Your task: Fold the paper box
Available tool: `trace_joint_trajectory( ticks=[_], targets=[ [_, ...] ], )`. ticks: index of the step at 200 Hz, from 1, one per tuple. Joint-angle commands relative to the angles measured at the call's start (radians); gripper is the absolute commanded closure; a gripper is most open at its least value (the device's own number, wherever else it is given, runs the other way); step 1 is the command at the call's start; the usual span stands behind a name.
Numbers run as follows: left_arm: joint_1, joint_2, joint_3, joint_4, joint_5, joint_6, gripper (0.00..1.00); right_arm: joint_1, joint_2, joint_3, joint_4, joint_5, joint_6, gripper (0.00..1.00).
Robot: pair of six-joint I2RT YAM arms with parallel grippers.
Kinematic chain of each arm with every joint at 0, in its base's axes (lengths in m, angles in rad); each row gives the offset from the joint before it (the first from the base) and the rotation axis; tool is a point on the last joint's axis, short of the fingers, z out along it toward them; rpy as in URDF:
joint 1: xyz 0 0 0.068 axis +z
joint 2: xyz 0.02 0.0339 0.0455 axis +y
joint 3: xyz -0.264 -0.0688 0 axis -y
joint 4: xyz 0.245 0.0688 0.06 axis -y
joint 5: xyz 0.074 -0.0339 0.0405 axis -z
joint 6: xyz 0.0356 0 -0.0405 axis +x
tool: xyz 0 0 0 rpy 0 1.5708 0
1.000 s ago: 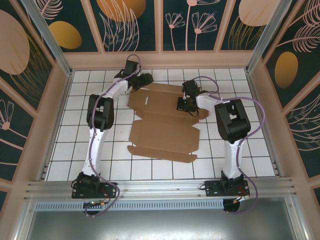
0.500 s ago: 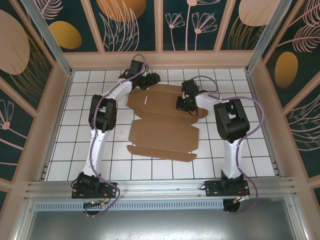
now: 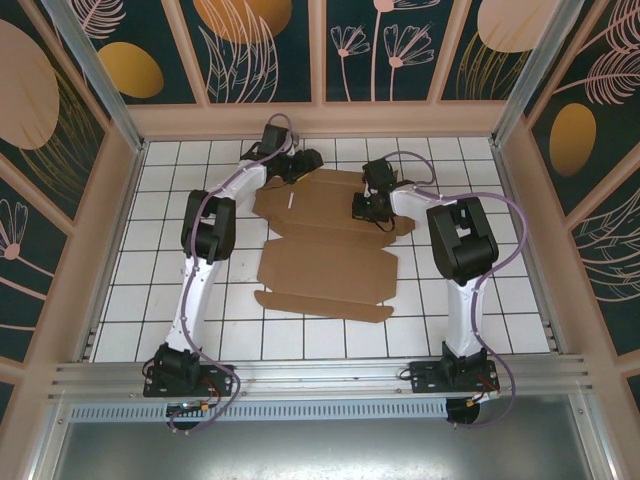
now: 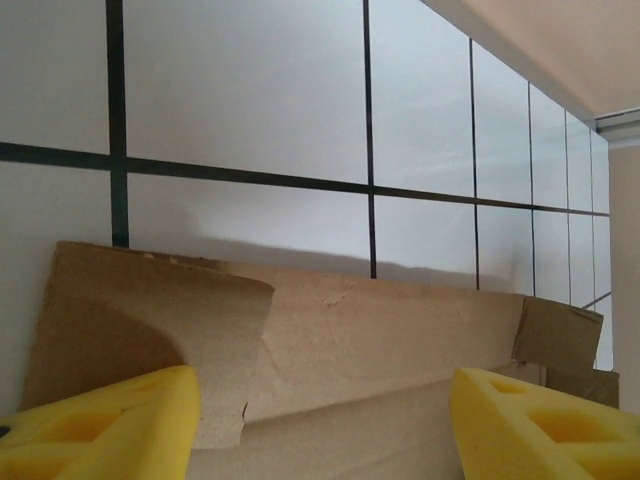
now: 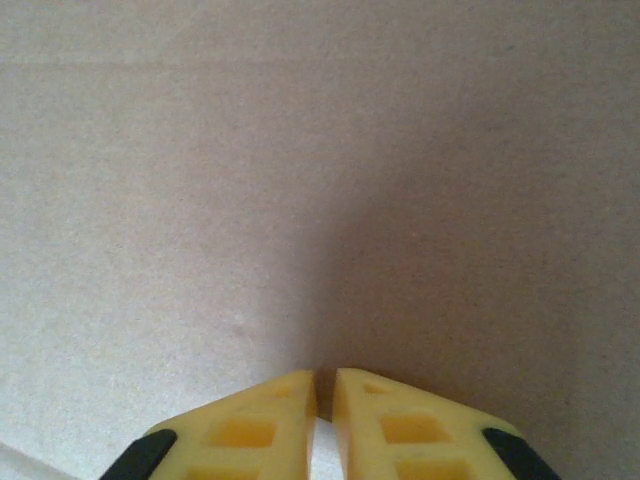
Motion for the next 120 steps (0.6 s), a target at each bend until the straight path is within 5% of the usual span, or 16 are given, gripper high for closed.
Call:
trace_joint_trajectory(
  ticks=[1, 36, 74, 120],
  targets=[
    [0.0, -0.17, -0.043, -0.007, -0.03, -0.007, 0.33, 0.004, 0.015, -0.123, -0.014, -0.044, 0.171, 0.77],
    [-0.066, -0.441, -0.41, 0.125, -0.069, -0.057, 0.33, -0.019, -0.083, -0.236, 0.181, -0.165, 0.331, 0.67],
    [-0.196, -0.56, -0.759, 0.195, -0.08, -0.12, 0.39, -0.046, -0.194, -0.276, 0.245, -0.213, 0.359, 0.63],
    [-0.222, -0.663, -1.009, 0.289, -0.075, -0.192, 0.47, -0.069, -0.18, -0.133, 0.079, -0.137, 0.098, 0.59]
  ],
)
